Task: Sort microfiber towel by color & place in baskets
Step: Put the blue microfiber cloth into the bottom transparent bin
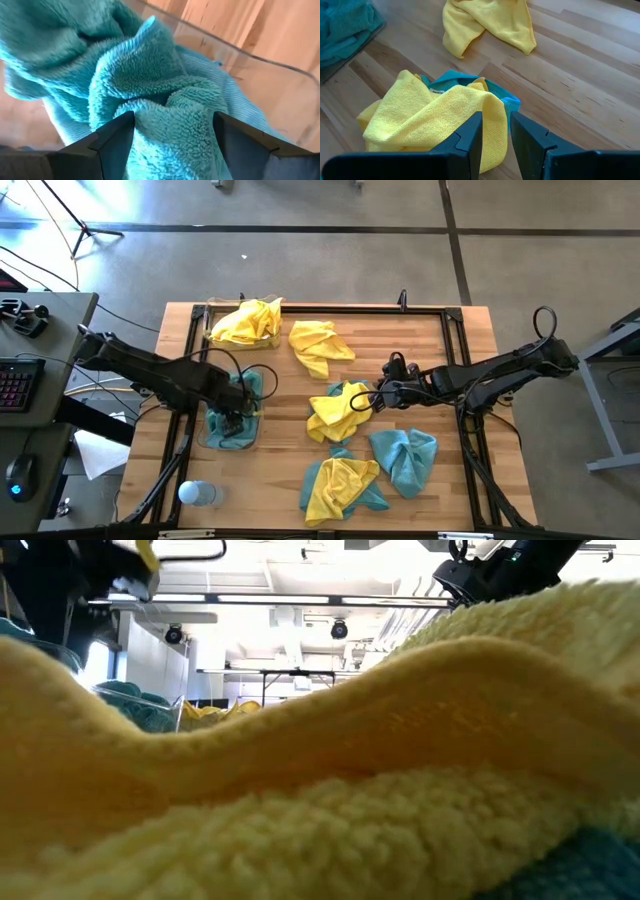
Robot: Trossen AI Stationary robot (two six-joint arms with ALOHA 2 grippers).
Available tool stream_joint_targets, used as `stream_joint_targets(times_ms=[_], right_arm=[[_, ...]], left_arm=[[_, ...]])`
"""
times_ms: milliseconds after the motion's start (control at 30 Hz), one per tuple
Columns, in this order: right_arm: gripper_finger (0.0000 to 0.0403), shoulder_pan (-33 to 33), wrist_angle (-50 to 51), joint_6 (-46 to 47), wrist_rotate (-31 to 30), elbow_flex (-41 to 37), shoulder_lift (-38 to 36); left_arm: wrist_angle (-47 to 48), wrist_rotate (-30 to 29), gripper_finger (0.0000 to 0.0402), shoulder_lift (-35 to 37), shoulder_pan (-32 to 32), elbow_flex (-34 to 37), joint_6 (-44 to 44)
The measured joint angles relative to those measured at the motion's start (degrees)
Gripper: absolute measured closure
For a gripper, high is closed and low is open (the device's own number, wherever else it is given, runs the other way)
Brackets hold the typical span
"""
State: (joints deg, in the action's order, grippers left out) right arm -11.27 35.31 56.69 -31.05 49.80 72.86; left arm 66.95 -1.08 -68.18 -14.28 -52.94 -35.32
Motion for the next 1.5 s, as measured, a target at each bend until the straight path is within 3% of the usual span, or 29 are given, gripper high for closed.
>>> stream_joint_targets(times_ms=[233,533,800,1067,1233,1500], right_arm=[[0.0309,0.0,0.0,1.8,0.0,0.0,0.0],[0.0309,0.0,0.0,1.8,1.9,0.0,0.0],[0.0309,0.0,0.0,1.8,3.4,0.0,0.0],[0.0309,0.0,0.0,1.8,2.5,0.0,0.0],[0.0309,0.0,0.1,1.8,2.1,0.0,0.0],[0.0309,0.0,0.0,2.8,2.2,0.0,0.0]], left_arm=[[4.7,-2.4,0.0142,0.0,0.0,-5.2,3.0],[7.3,-4.7,0.0142,0.0,0.0,-3.4,1.3],[0.8,-5.7,0.0142,0.0,0.0,6.8,7.2],[-7.6,-6.5,0.0142,0.1,0.0,16.0,6.5],[-5.4,-6.5,0.0142,0.0,0.0,14.2,5.3],[6.4,-9.7,0.0142,0.0,0.0,3.7,4.0]])
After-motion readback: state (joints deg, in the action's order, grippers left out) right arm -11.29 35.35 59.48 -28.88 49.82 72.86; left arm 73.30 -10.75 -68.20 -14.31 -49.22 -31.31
